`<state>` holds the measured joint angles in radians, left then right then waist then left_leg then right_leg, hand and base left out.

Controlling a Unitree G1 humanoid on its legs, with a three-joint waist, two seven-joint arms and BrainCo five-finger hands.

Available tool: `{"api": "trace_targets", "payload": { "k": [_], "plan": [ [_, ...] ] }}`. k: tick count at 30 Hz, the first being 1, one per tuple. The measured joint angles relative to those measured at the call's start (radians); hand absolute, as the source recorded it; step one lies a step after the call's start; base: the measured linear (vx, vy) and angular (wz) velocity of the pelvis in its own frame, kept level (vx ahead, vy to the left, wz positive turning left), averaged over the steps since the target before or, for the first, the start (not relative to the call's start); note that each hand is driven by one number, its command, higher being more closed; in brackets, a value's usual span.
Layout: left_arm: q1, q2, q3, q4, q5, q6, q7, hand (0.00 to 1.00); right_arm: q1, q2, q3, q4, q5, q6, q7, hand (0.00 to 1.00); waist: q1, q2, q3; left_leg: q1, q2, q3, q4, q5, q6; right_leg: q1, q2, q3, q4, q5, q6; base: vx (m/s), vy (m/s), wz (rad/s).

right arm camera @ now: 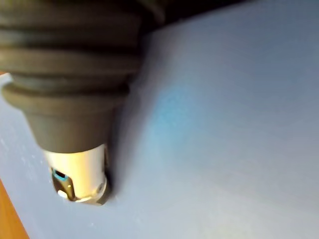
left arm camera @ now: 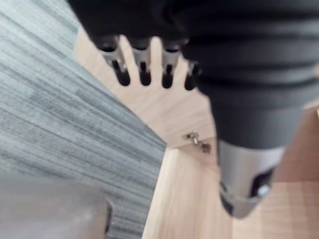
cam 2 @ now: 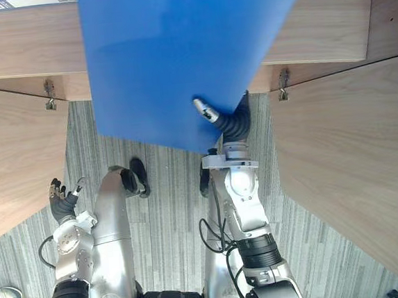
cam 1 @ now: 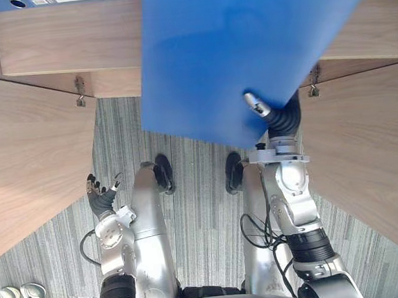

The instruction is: Walk over to the cabinet, pick up the folder, carry it to the office cabinet, place the folder inside the office cabinet, then close the office cabinet door

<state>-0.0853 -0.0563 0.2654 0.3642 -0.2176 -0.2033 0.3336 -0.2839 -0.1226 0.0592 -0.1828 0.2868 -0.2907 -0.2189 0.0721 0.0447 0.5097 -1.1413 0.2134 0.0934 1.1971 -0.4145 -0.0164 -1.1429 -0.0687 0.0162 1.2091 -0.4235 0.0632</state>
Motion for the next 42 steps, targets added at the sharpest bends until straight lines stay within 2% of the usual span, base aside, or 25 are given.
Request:
{"api": "trace_targets", "payload": {
  "k": [8,15,21,24,30,35,36,42],
  "plan": [
    [0.001,0.001,0.013,-0.002,-0.017,-0.002,-0.011,0.0,-0.135,-0.022,-0.078,0.014,0.193,-0.009,-0.005,1.0,-0.011,-0.006,-0.006,-0.023,-0.01,-0.017,-0.021,0.029,-0.007,-0.016,-0.004,-0.017,-0.004,0.006,-0.011,-0.06,-0.057,0.07],
    [0.001,0.007,0.01,-0.002,-0.065,-0.009,-0.009,0.0,-0.438,-0.111,-0.114,0.225,0.4,-0.012,-0.037,1.0,-0.009,-0.006,-0.006,-0.059,-0.013,-0.034,-0.032,0.053,-0.016,-0.046,-0.009,-0.035,-0.004,0.015,-0.025,-0.06,-0.05,0.06],
    [-0.002,0.011,0.006,-0.002,-0.108,-0.024,-0.001,0.0,-0.593,-0.151,-0.182,0.337,0.559,-0.013,-0.096,1.0,0.005,-0.006,-0.007,-0.093,-0.023,-0.048,-0.046,0.075,-0.02,-0.074,-0.017,-0.051,-0.005,0.018,-0.03,-0.05,-0.042,0.08],
    [-0.004,0.021,0.007,-0.002,-0.126,-0.033,0.006,0.0,-0.641,-0.165,-0.209,0.374,0.631,-0.023,-0.114,1.0,0.009,-0.006,-0.007,-0.12,-0.03,-0.066,-0.052,0.089,-0.026,-0.09,-0.022,-0.068,-0.005,0.02,-0.034,-0.04,-0.04,0.16],
    [-0.009,0.023,-0.005,0.001,-0.133,-0.035,0.03,0.0,-0.763,-0.165,-0.289,0.437,0.741,-0.097,-0.172,1.0,0.017,-0.006,-0.007,-0.147,-0.048,-0.079,-0.093,0.129,-0.037,-0.116,-0.038,-0.09,-0.012,0.026,-0.045,-0.04,-0.044,0.16],
    [-0.016,0.033,-0.013,-0.001,-0.133,-0.036,0.031,0.0,-0.828,-0.17,-0.311,0.475,0.77,-0.106,-0.199,1.0,0.018,-0.005,-0.007,-0.167,-0.054,-0.101,-0.108,0.148,-0.046,-0.126,-0.041,-0.114,-0.019,0.03,-0.053,-0.03,-0.017,0.09],
    [-0.021,0.035,-0.016,-0.001,-0.133,-0.035,0.031,0.0,-0.854,-0.178,-0.314,0.485,0.778,-0.106,-0.209,0.0,0.019,-0.005,-0.007,-0.171,-0.057,-0.099,-0.114,0.155,-0.047,-0.134,-0.045,-0.113,-0.018,0.032,-0.055,-0.02,-0.004,0.11],
    [-0.024,0.041,-0.015,-0.001,-0.145,-0.035,0.032,0.0,-0.931,-0.212,-0.313,0.543,0.812,-0.105,-0.213,0.0,0.029,-0.005,-0.008,-0.19,-0.062,-0.111,-0.12,0.167,-0.05,-0.148,-0.048,-0.124,-0.016,0.034,-0.059,-0.01,0.006,0.04]
  ]
}}
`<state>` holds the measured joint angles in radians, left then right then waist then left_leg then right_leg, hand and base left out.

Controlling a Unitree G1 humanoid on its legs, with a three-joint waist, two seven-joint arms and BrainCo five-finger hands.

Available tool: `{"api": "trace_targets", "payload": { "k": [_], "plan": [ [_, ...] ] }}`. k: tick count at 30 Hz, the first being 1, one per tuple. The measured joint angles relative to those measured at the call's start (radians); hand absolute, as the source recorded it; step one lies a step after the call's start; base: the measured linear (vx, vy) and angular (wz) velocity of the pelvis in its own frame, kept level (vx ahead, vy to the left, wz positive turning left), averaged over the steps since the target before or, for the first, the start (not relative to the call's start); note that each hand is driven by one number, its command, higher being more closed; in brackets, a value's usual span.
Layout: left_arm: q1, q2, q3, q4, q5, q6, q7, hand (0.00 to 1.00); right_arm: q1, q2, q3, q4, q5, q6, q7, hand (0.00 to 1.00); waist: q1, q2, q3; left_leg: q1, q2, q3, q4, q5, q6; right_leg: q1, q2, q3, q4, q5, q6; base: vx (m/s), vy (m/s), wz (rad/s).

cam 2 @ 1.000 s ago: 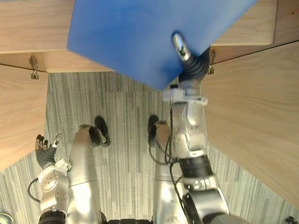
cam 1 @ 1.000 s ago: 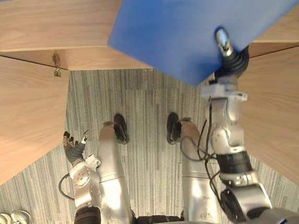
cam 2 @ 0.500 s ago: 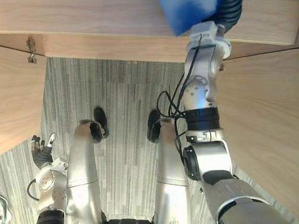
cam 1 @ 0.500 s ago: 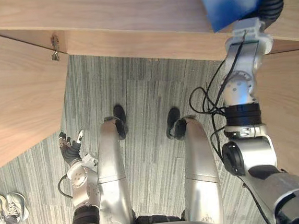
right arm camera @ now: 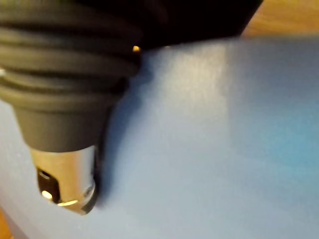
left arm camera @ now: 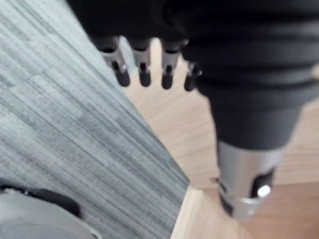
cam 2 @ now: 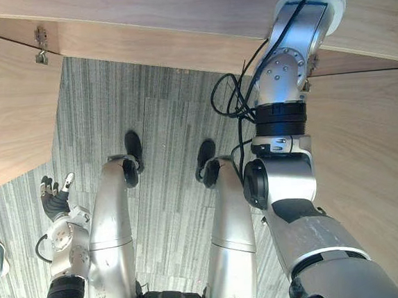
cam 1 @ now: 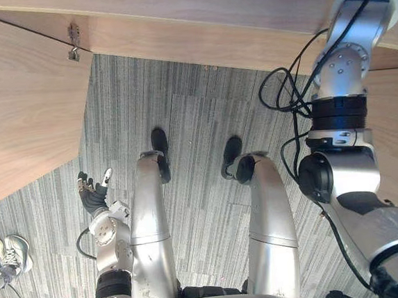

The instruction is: Walk over to the cabinet, pick up the folder, carry it to the office cabinet, place the folder inside the office cabinet, then close the office cabinet door

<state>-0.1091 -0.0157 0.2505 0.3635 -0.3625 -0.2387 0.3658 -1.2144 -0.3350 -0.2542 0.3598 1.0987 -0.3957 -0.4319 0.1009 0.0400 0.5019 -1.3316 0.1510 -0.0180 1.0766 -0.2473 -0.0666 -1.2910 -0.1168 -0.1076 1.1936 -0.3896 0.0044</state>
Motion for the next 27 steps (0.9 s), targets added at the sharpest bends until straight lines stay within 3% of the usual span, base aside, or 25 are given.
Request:
{"api": "trace_targets", "payload": {
  "k": [8,21,25,27],
  "plan": [
    [-0.005,0.006,0.003,0.004,-0.009,0.0,0.0,0.0,-0.031,-0.071,0.011,0.016,0.013,0.008,-0.007,0.0,-0.001,0.0,0.0,-0.011,-0.011,-0.018,-0.019,0.022,-0.003,-0.001,-0.01,-0.022,-0.009,0.004,-0.006,-0.01,0.017,0.07],
    [-0.011,0.005,0.025,0.049,-0.009,0.0,0.001,0.0,-0.015,-0.076,0.013,0.056,0.013,0.01,0.011,0.0,-0.013,-0.003,-0.021,-0.004,-0.008,-0.034,-0.051,0.039,-0.01,0.019,-0.004,-0.047,-0.047,0.015,-0.019,0.0,0.006,0.01],
    [-0.012,0.003,0.025,0.062,-0.009,0.0,0.001,0.0,0.035,-0.097,0.022,0.058,0.011,0.047,0.023,0.0,-0.016,-0.007,-0.023,0.017,-0.001,-0.03,-0.064,0.04,-0.01,0.039,0.002,-0.046,-0.066,0.024,-0.019,0.01,0.022,-0.06],
    [-0.012,0.009,0.027,0.073,-0.009,0.001,0.0,0.0,0.074,-0.151,0.068,0.077,-0.01,0.086,0.058,0.0,-0.021,-0.016,-0.03,0.025,0.003,-0.023,-0.082,0.045,-0.008,0.044,0.005,-0.046,-0.087,0.035,-0.019,0.01,0.018,-0.07]
  ]
}}
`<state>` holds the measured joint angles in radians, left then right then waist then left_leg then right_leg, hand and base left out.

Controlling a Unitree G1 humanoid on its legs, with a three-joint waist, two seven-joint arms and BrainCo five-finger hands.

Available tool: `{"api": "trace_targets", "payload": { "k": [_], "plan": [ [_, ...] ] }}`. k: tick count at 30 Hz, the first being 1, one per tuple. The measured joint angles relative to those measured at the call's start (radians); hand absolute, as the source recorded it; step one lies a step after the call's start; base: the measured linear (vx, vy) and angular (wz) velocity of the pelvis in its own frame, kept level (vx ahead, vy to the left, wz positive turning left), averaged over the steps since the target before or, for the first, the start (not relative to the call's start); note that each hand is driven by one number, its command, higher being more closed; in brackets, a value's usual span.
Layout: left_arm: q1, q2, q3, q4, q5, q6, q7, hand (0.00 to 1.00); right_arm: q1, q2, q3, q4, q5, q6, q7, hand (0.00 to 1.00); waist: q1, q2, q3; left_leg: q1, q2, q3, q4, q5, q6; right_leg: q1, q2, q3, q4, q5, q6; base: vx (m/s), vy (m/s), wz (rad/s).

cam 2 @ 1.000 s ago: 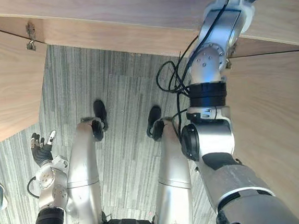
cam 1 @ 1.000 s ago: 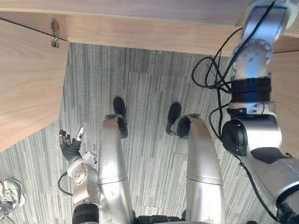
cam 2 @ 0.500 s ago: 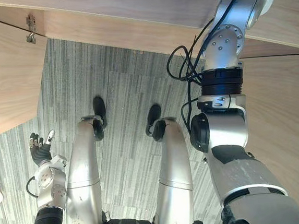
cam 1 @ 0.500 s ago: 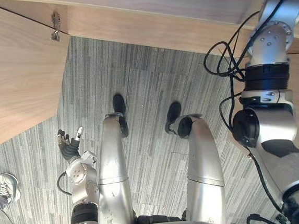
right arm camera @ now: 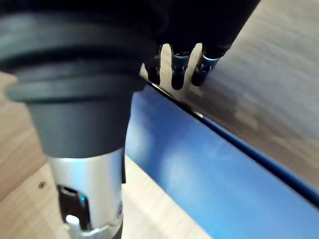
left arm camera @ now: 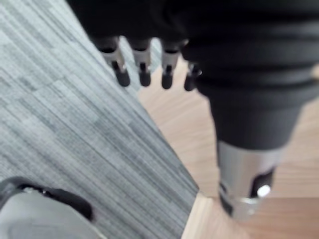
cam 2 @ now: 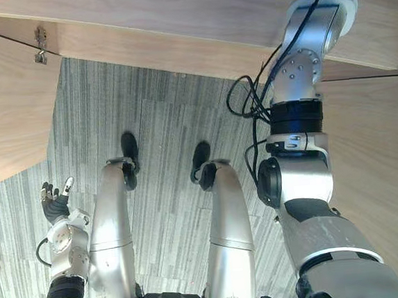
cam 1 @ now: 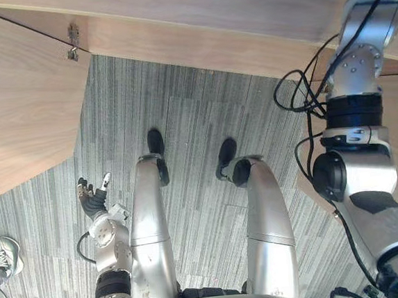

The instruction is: Walk over to the cabinet, pick up the folder, carry it to the office cabinet, place the folder inside the office cabinet, then close the office cabinet door

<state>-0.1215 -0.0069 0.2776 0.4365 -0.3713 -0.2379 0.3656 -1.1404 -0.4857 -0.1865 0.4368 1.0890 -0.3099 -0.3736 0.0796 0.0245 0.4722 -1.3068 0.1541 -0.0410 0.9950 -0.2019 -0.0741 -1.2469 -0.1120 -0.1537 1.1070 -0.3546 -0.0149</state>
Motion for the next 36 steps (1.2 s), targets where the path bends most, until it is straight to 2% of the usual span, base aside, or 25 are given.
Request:
{"api": "trace_targets", "payload": {
  "k": [3,6,7,11,14,19,23,30,32,36],
  "plan": [
    [0.0,0.009,0.002,0.013,0.0,0.001,-0.002,0.0,0.039,-0.069,0.027,0.013,-0.044,0.052,0.042,0.0,-0.007,0.0,0.0,0.004,0.005,0.0,-0.005,0.003,0.002,0.01,0.007,-0.002,-0.017,0.009,0.001,0.02,0.027,-0.07],
    [0.0,0.019,0.002,0.042,0.0,0.002,-0.008,0.0,0.098,-0.116,0.03,0.013,-0.076,0.074,0.08,0.0,-0.01,0.0,0.0,0.016,0.007,0.0,-0.01,0.003,0.002,0.024,0.009,-0.003,-0.028,0.013,0.003,0.0,0.0,0.0],
    [0.0,0.021,0.002,0.053,0.0,0.003,-0.011,0.0,0.113,-0.121,0.03,0.012,-0.076,0.076,0.089,0.0,-0.01,0.0,0.0,0.021,0.008,0.0,-0.014,0.003,0.003,0.029,0.01,-0.004,-0.033,0.015,0.003,0.01,0.022,-0.04],
    [0.015,0.038,0.008,0.067,0.0,0.017,-0.031,0.0,0.211,-0.153,0.067,0.008,-0.076,0.082,0.127,0.0,-0.018,-0.032,-0.023,0.036,0.016,0.013,-0.043,0.01,0.005,0.038,0.014,-0.002,-0.063,0.028,0.001,0.01,0.016,-0.06],
    [0.015,0.044,0.007,0.069,0.0,0.02,-0.044,0.0,0.26,-0.195,0.069,-0.03,-0.077,0.096,0.157,0.0,-0.022,-0.034,-0.024,0.035,0.016,0.013,-0.043,0.011,0.006,0.042,0.014,-0.003,-0.071,0.033,0.003,0.0,0.011,-0.01],
    [0.016,0.068,0.01,0.092,0.001,0.022,-0.051,0.0,0.309,-0.262,0.12,-0.076,-0.148,0.101,0.205,0.0,-0.022,-0.034,-0.024,0.044,0.017,0.016,-0.044,0.011,0.007,0.052,0.015,-0.002,-0.08,0.038,0.006,0.01,0.024,-0.02],
    [0.008,0.087,0.001,0.037,0.004,0.036,-0.052,0.0,0.338,-0.274,0.219,-0.188,-0.294,0.136,0.223,0.0,-0.025,-0.045,-0.03,0.066,0.03,0.041,-0.072,0.016,0.014,0.06,0.023,0.01,-0.107,0.053,0.007,0.0,0.01,-0.1],
    [-0.017,0.086,-0.002,-0.052,0.044,0.055,-0.052,0.0,0.362,-0.275,0.224,-0.273,-0.689,0.19,0.21,0.0,-0.023,-0.045,-0.031,0.067,0.034,0.043,-0.08,0.018,0.015,0.064,0.026,0.008,-0.119,0.058,0.006,0.0,0.003,-0.03],
    [-0.019,0.086,-0.002,-0.079,0.062,0.064,-0.052,0.0,0.379,-0.275,0.222,-0.286,-0.746,0.208,0.211,0.0,-0.022,-0.045,-0.031,0.069,0.031,0.044,-0.088,0.022,0.015,0.064,0.024,0.007,-0.122,0.058,0.006,0.01,0.01,0.05],
    [-0.023,0.088,0.001,-0.117,0.075,0.068,-0.054,0.0,0.437,-0.275,0.222,-0.314,-0.761,0.209,0.222,0.0,-0.021,-0.045,-0.031,0.071,0.03,0.043,-0.094,0.026,0.014,0.066,0.023,0.006,-0.123,0.058,0.006,0.0,0.002,0.01]
  ]
}}
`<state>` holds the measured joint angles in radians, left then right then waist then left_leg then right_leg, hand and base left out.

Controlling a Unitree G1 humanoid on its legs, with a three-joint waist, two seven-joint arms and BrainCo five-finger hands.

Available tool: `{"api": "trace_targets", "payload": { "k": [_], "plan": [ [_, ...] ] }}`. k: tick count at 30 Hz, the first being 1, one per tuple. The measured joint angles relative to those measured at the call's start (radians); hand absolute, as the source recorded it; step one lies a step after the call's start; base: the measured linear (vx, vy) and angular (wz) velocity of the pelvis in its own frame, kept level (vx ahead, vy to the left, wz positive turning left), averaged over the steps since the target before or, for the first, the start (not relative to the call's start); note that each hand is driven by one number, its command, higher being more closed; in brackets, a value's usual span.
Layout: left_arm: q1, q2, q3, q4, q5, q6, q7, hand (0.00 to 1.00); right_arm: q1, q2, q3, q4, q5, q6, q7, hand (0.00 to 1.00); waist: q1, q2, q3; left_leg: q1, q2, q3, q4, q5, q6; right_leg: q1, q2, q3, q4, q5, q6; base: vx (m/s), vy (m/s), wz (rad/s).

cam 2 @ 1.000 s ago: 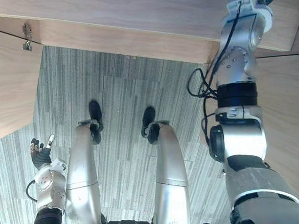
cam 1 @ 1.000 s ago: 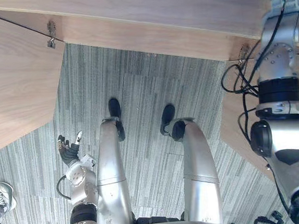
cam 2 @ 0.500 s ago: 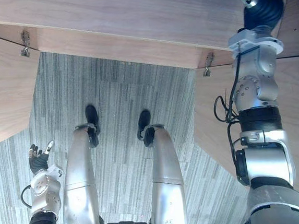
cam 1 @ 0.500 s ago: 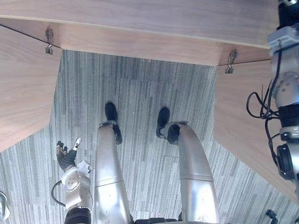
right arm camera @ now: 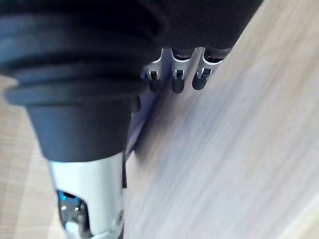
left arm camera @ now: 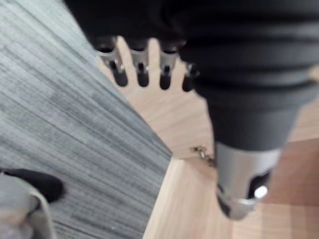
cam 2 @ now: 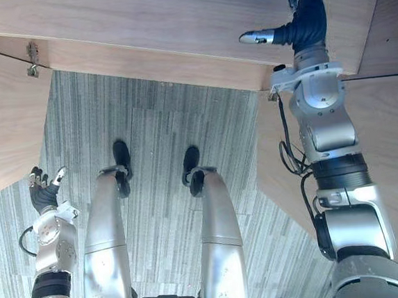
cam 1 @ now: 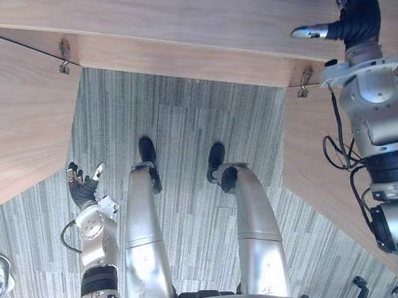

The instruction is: Walk over to the cabinet, pick up the folder, carry it to the office cabinet, place the folder inside the office cabinet, then close the office cabinet door

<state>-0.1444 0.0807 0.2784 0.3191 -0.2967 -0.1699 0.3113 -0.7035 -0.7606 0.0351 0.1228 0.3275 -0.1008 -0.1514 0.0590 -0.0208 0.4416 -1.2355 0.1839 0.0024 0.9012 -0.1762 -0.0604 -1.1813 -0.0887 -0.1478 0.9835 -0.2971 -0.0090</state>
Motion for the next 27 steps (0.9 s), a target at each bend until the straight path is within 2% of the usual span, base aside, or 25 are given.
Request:
{"api": "trace_targets", "payload": {
  "k": [5,9,13,16,19,20,23,27],
  "plan": [
    [0.014,-0.003,-0.001,-0.042,0.007,-0.001,-0.035,0.0,0.127,0.004,-0.004,-0.079,0.041,-0.006,0.06,0.0,0.003,0.0,0.0,0.023,-0.002,0.0,-0.02,0.006,-0.001,0.022,-0.002,-0.004,-0.012,-0.001,0.0,0.0,0.006,0.03],
    [0.038,-0.002,-0.001,-0.077,0.007,-0.008,-0.037,0.0,0.211,0.004,-0.004,-0.146,0.04,-0.027,0.11,0.0,0.002,-0.002,-0.001,0.034,-0.009,0.002,-0.035,0.01,-0.001,0.03,-0.008,-0.005,-0.02,-0.001,0.0,0.01,0.011,0.04],
    [0.039,-0.003,-0.004,-0.077,0.019,-0.007,-0.037,0.0,0.253,0.007,-0.007,-0.169,0.036,-0.032,0.127,0.0,0.004,-0.002,-0.001,0.034,-0.012,0.002,-0.036,0.01,-0.001,0.031,-0.011,-0.005,-0.02,-0.002,0.002,0.01,0.013,0.03],
    [0.04,-0.004,-0.004,-0.08,0.029,-0.007,-0.038,0.0,0.306,0.066,-0.031,-0.256,0.017,-0.044,0.124,0.0,0.004,-0.002,-0.001,0.034,-0.014,0.001,-0.036,0.01,-0.001,0.032,-0.011,-0.005,-0.02,-0.003,0.003,0.0,0.0,0.0],
    [0.042,-0.009,-0.004,-0.107,0.046,-0.007,-0.036,0.0,0.347,0.182,-0.093,-0.339,-0.079,-0.058,0.085,0.0,0.004,-0.002,-0.001,0.034,-0.015,0.001,-0.035,0.01,-0.001,0.032,-0.012,-0.004,-0.02,-0.003,0.004,0.0,0.0,0.0],
    [0.042,-0.011,-0.004,-0.113,0.047,-0.008,-0.035,0.0,0.35,0.227,-0.107,-0.358,-0.129,-0.061,0.053,1.0,0.002,-0.002,-0.001,0.034,-0.015,0.001,-0.034,0.01,-0.001,0.032,-0.012,-0.004,-0.019,-0.003,0.004,0.0,0.0,0.0],
    [0.04,-0.017,-0.004,-0.113,0.067,-0.006,-0.032,0.0,0.343,0.317,-0.137,-0.371,-0.262,-0.061,-0.041,1.0,-0.002,-0.003,-0.001,0.035,-0.015,0.001,-0.032,0.01,-0.001,0.032,-0.012,-0.003,-0.016,-0.003,0.004,0.0,0.0,0.0],
    [0.031,-0.023,-0.005,-0.111,0.085,-0.002,-0.014,0.0,0.299,0.393,-0.136,-0.362,-0.376,-0.042,-0.132,1.0,-0.003,-0.002,-0.001,0.035,-0.014,0.001,-0.028,0.01,-0.001,0.03,-0.011,-0.001,-0.009,-0.003,0.004,0.0,0.0,0.0]
  ]
}}
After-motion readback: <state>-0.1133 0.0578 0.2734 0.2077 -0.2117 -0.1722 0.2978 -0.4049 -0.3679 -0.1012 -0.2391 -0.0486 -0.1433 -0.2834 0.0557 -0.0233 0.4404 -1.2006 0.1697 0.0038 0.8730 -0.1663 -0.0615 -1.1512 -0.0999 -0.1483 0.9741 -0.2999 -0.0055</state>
